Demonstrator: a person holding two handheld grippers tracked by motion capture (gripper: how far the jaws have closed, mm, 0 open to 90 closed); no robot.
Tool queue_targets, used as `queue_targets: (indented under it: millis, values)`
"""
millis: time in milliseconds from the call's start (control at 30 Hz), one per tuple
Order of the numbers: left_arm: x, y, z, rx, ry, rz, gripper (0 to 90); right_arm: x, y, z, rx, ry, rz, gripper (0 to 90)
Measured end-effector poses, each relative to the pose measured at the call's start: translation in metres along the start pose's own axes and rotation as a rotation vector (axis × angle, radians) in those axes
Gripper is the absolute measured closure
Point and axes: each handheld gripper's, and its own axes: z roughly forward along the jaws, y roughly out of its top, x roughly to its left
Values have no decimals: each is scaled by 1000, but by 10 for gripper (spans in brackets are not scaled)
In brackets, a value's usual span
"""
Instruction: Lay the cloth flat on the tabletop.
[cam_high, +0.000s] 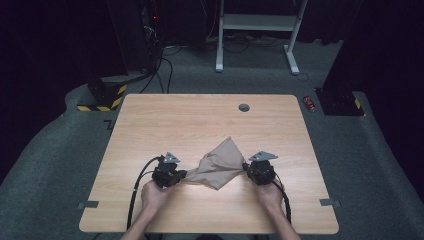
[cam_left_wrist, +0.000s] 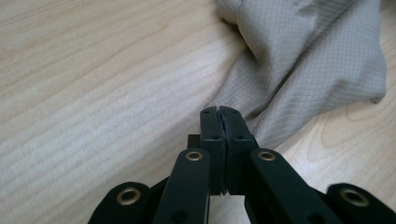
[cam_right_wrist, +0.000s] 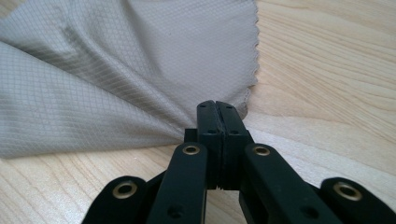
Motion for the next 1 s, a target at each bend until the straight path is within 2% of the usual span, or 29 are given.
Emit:
queue_targets:
  millis: [200, 233, 267, 300, 333, 367, 400, 467, 533, 600, 633, 667, 700, 733, 767, 800, 833, 867, 1000]
  values:
    - [-3, 1, -6, -18, 30, -12, 865, 1, -1, -3, -6, 3, -5, 893]
    - [-3, 2, -7, -23, 54, 0, 835, 1, 0, -4, -4, 2, -5, 892]
    - [-3, 3, -8, -28, 59, -1, 718, 1, 0, -4, 1, 6, -14, 876]
    - [-3, 5, -7, -27, 61, 7, 718, 1, 0, -4, 1, 6, -14, 876]
    - [-5, 8, -6, -23, 71, 27, 584, 1, 0, -3, -1, 9, -11, 790]
    - [-7, 10, -4, -21, 85, 53, 584, 1, 0, -3, -1, 9, -11, 790]
    - [-9, 13, -1, -18, 96, 71, 547, 1, 1, -2, -2, 10, -13, 767]
    - [-11, 21, 7, -17, 75, 81, 519, 3, 2, 0, -5, 8, 0, 768]
    - [-13, 25, 14, -9, 51, 84, 548, 4, 3, 2, 1, 7, -2, 787]
    - [-19, 29, 25, 18, 28, 111, 658, 5, 3, 6, 34, 1, -11, 834]
    - [-20, 29, 27, 33, 36, 132, 703, 5, 2, 7, 46, -3, -12, 858]
    - [-20, 29, 27, 33, 36, 132, 742, 5, 2, 7, 46, -3, -12, 858]
    - [-22, 28, 28, 43, 52, 152, 742, 5, 2, 7, 52, -11, -19, 881]
    - [-24, 26, 26, 50, 82, 184, 812, 4, 1, 6, 56, -15, -31, 892]
    - [-24, 26, 26, 50, 82, 184, 839, 4, 1, 6, 56, -15, -31, 892]
    - [-25, 25, 25, 56, 93, 192, 839, 4, 1, 6, 58, -18, -40, 894]
    - [-28, 22, 21, 76, 101, 209, 882, 4, 1, 5, 62, -33, -63, 896]
    - [-28, 22, 21, 76, 101, 209, 886, 4, 1, 5, 62, -33, -63, 896]
    - [-32, 14, 12, 106, 48, 208, 892, 2, 1, -3, 43, -42, -56, 895]
